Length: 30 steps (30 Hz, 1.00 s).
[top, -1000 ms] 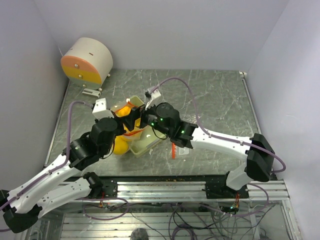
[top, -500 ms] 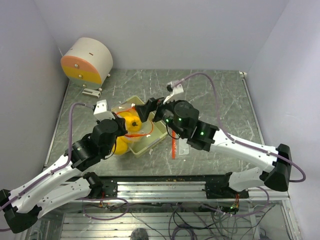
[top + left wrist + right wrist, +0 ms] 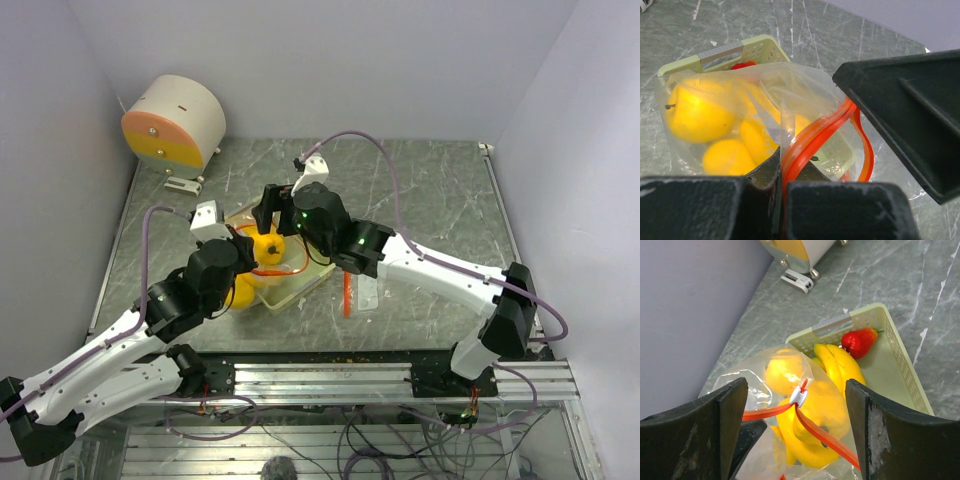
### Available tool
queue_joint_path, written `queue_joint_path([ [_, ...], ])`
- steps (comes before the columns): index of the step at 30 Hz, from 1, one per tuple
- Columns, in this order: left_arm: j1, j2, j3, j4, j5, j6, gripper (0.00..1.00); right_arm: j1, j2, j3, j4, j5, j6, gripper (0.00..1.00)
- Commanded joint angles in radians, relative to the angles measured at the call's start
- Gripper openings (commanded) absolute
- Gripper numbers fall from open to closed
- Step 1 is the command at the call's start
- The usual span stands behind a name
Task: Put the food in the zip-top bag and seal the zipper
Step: Zip the zipper food storage bag.
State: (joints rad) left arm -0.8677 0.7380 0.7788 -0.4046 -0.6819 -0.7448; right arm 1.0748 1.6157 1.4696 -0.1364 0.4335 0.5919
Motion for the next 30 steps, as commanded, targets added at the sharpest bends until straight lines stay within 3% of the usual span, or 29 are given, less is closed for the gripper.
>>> queue_joint_path([
  [1,-0.003,-0.015,-0.006,0.047,0.010,0.008,0.07,-0.011,0.009,0.028,-0.029,-0.025,0.036,0.75],
  [13,-0.004,-0.010,-0.016,0.057,0.000,0.008,0.07,-0.036,0.050,0.023,-0.009,-0.149,0.058,0.46],
  [15,-0.003,-0.008,-0.015,0.060,0.001,0.009,0.07,-0.037,0.045,0.016,-0.006,-0.157,0.056,0.33],
  [18,-0.003,0.004,-0.005,0.061,0.004,0.021,0.07,-0.042,0.019,0.000,0.007,-0.157,0.035,0.00],
  [22,-0.003,0.020,0.062,0.008,0.005,0.053,0.08,-0.064,-0.030,-0.015,0.027,-0.168,-0.023,0.00],
  [24,-0.003,0.026,0.122,-0.037,0.009,0.085,0.19,-0.102,-0.060,-0.031,0.065,-0.242,-0.052,0.00],
  [28,-0.004,0.023,0.271,-0.182,0.025,0.149,0.71,-0.199,-0.087,-0.009,0.123,-0.526,-0.107,0.00],
  [30,-0.003,-0.002,0.327,-0.224,0.050,0.188,0.92,-0.247,-0.081,0.032,0.126,-0.654,-0.128,0.00],
])
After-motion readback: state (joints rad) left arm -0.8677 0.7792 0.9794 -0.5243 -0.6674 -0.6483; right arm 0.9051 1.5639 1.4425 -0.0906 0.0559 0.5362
